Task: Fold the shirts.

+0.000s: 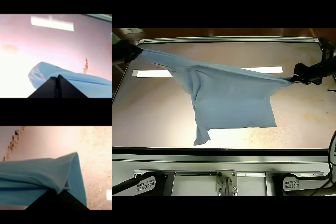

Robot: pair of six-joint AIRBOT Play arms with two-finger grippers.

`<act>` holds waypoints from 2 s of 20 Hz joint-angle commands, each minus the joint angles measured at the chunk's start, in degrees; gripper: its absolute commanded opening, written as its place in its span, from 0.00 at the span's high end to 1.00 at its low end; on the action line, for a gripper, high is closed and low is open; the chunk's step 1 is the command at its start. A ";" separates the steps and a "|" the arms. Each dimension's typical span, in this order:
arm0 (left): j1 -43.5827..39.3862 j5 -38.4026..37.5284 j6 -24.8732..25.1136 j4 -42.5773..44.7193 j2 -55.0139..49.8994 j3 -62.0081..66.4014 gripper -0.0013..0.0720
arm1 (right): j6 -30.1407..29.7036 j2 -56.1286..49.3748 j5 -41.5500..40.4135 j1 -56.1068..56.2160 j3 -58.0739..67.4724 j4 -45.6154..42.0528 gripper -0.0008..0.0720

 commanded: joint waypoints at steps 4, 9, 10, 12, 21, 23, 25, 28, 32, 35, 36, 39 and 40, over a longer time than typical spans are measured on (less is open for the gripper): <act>-9.11 -3.34 -2.51 -4.57 -17.66 -0.24 0.93 | 0.07 -12.76 -3.98 6.56 0.07 1.16 0.90; -5.42 -18.23 -10.40 -2.10 -19.23 1.36 0.09 | -2.78 -10.58 1.53 5.01 1.99 -0.46 0.09; -3.13 -24.22 -11.43 0.46 -18.84 2.54 0.23 | -4.87 -8.85 5.11 3.45 2.34 -3.26 0.09; 1.55 -35.10 -11.85 7.54 -16.57 3.21 0.37 | -6.29 -5.25 12.07 -0.55 2.34 -12.59 0.10; 6.86 -26.32 -7.19 2.71 1.42 -37.53 0.15 | -4.11 3.80 12.09 -18.32 -21.59 -0.15 0.20; 5.62 -20.24 -2.73 -6.47 0.90 -45.66 0.15 | -4.11 3.80 10.21 -18.25 -25.20 2.64 0.20; 3.04 -15.63 -2.12 -9.86 -0.26 -49.68 0.15 | -4.11 3.80 8.13 -18.25 -26.43 5.07 0.20; -3.39 -13.05 -0.15 -11.89 -3.17 -50.18 0.15 | -4.13 3.80 5.77 -18.25 -26.47 5.51 0.20; -11.47 -7.23 0.00 -15.89 -6.56 -50.18 0.15 | -4.13 3.76 3.21 -18.25 -26.49 5.49 0.20; -14.12 -6.64 1.22 -18.27 -9.33 -50.16 0.16 | -4.50 3.76 2.51 -18.25 -26.49 4.55 0.10; -14.45 -6.64 3.30 -20.35 -10.05 -50.16 0.16 | -4.48 3.76 2.16 -18.16 -26.95 3.87 0.04; -14.78 -6.62 5.53 -25.46 -11.63 -50.16 0.18 | -5.46 3.72 -0.57 -17.20 -32.89 3.37 0.04; -14.78 -6.62 5.51 -26.01 -12.00 -50.16 0.19 | -5.84 3.50 -1.88 -17.16 -35.23 3.76 0.04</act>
